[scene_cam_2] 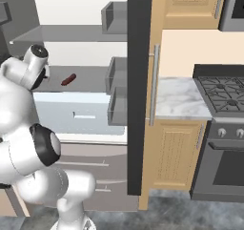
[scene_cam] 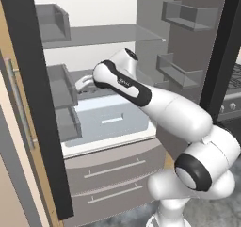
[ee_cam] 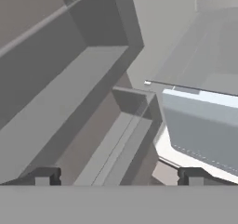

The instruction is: Move the hot dog bun to the plate on the dining table and place the condiment next to that plate. Then navigate to the fridge and take the sausage and place it on the plate as well.

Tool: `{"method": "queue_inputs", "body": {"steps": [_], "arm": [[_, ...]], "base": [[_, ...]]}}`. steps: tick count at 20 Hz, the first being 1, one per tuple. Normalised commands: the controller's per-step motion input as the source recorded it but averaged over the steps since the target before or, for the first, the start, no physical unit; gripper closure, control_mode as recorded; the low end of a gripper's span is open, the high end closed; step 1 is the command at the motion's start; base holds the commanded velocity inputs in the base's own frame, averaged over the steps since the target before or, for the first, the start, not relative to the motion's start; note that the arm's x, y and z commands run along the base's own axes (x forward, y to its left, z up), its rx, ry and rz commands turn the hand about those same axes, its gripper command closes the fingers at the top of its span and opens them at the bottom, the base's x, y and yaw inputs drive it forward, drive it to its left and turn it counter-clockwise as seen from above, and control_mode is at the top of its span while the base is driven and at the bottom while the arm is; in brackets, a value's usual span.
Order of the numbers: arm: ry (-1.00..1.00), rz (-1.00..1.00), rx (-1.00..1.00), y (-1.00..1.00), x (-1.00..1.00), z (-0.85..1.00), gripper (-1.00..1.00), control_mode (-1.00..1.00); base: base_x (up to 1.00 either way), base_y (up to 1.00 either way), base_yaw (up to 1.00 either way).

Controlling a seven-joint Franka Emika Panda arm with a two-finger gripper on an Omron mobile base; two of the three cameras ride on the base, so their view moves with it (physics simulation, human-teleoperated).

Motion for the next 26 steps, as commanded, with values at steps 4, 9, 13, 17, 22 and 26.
{"method": "queue_inputs", "body": {"steps": [4, 9, 13, 17, 22, 26], "arm": [[-0.07, 0.01, 0.00, 1.00, -0.56, 0.00, -1.00, -1.00], [-0.11, -0.02, -0.04, 0.01, -0.46, 0.10, -1.00, -1.00], [-0.01, -0.25, -0.12, -1.00, -0.37, 0.25, -1.00, -1.00], [0.01, -0.28, -0.11, -1.00, -0.31, 0.18, -1.00, -1.00], [0.09, -0.23, -0.12, -0.87, -0.51, 0.00, -1.00, -1.00], [0.12, -0.13, -0.15, -0.59, -0.57, -0.14, -1.00, -1.00]], "base": [[0.00, 0.00, 0.00], [0.00, 0.00, 0.00], [0.00, 0.00, 0.00], [0.00, 0.00, 0.00], [0.00, 0.00, 0.00], [0.00, 0.00, 0.00]]}}
